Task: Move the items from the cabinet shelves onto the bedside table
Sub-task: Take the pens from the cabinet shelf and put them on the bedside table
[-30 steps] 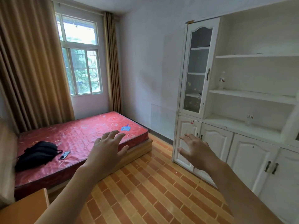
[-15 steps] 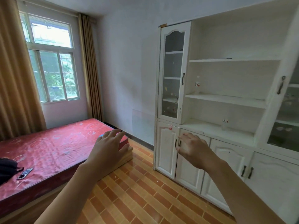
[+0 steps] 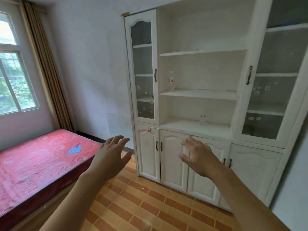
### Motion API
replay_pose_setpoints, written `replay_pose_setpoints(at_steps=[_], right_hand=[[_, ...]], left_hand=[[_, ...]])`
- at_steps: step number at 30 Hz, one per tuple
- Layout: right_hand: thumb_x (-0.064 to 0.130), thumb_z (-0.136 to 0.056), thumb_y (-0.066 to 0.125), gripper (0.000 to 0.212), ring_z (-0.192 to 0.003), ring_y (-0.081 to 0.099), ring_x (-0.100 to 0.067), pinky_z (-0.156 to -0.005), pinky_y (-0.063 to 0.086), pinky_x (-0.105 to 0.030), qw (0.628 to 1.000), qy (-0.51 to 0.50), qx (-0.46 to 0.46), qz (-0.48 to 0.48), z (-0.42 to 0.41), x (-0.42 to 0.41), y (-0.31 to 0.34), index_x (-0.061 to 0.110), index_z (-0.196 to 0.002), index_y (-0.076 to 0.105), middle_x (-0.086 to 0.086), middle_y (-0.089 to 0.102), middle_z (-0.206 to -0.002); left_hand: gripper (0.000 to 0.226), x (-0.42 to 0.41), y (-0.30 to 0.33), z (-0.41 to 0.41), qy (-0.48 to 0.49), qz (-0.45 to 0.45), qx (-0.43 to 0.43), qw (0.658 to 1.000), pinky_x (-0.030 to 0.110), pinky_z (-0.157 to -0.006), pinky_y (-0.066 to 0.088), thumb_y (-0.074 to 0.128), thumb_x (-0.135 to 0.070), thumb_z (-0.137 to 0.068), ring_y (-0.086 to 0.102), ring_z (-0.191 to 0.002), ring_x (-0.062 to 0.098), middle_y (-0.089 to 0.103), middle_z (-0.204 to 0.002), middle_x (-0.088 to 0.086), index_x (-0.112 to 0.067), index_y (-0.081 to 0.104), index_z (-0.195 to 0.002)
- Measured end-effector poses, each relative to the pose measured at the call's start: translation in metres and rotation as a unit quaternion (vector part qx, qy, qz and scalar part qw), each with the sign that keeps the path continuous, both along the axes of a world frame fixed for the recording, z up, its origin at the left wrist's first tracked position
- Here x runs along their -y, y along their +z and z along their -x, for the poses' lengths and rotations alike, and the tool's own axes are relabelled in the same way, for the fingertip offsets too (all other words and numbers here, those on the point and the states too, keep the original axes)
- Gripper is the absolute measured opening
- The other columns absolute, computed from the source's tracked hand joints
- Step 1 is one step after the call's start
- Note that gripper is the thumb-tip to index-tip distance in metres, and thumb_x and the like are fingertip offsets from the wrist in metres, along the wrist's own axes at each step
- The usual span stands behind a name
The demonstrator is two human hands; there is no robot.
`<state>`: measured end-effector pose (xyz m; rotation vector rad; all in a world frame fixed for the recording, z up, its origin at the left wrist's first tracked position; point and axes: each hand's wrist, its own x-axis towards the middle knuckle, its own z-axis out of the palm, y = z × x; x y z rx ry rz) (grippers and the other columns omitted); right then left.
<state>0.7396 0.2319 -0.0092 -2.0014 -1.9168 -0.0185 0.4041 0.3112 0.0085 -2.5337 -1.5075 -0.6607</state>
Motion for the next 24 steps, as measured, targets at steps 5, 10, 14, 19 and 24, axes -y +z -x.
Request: replay_pose_setpoints(at_steps=[5,10,14,19,24], right_hand=[[0.063,-0.100,0.041,0.067,-0.153,0.026,-0.019,-0.124,0.024,-0.049,1.000,-0.021,0.001,0.000,-0.036,-0.037,0.000,0.030,-0.158,0.037,0.003,0.029,-0.168],[0.061,-0.101,0.043,0.064,-0.153,0.025,-0.017,-0.124,0.021,-0.046,0.999,-0.041,0.003,0.000,-0.067,-0.092,0.009,0.030,-0.157,0.039,0.005,0.029,-0.168],[0.057,-0.102,0.044,0.062,-0.153,0.025,-0.017,-0.124,0.021,-0.045,0.998,-0.054,0.012,0.006,-0.086,-0.151,0.017,0.030,-0.158,0.038,0.003,0.029,-0.168],[0.057,-0.103,0.043,0.061,-0.153,0.023,-0.016,-0.125,0.019,-0.045,0.998,-0.060,0.015,0.009,-0.104,-0.224,0.017,0.029,-0.157,0.038,0.004,0.028,-0.168],[0.057,-0.103,0.042,0.061,-0.153,0.022,-0.014,-0.125,0.018,-0.046,0.998,-0.060,0.025,-0.011,-0.119,-0.289,0.016,0.030,-0.157,0.038,0.005,0.028,-0.167]], left_hand=[[0.067,-0.055,-0.006,-0.044,-0.034,0.005,0.006,0.999,0.052,-0.113,0.042,0.034,-0.069,-0.094,0.041,-0.144,0.023,0.044,-0.157,-0.004,-0.033,0.043,-0.150],[0.061,-0.127,-0.007,-0.083,-0.055,0.010,0.009,0.998,0.048,-0.114,0.039,0.043,-0.062,-0.098,0.039,-0.145,0.020,0.040,-0.159,-0.006,-0.033,0.042,-0.151],[0.059,-0.190,-0.005,-0.107,-0.064,0.020,0.007,0.998,0.047,-0.116,0.036,0.043,-0.061,-0.099,0.037,-0.146,0.020,0.038,-0.160,-0.007,-0.034,0.040,-0.152],[0.058,-0.268,-0.002,-0.124,-0.068,0.022,0.009,0.997,0.047,-0.117,0.035,0.045,-0.059,-0.099,0.038,-0.146,0.021,0.040,-0.159,-0.006,-0.032,0.042,-0.151],[0.058,-0.330,-0.006,-0.140,-0.072,0.023,0.002,0.997,0.046,-0.117,0.035,0.045,-0.058,-0.100,0.037,-0.146,0.020,0.040,-0.159,-0.005,-0.031,0.042,-0.151]])
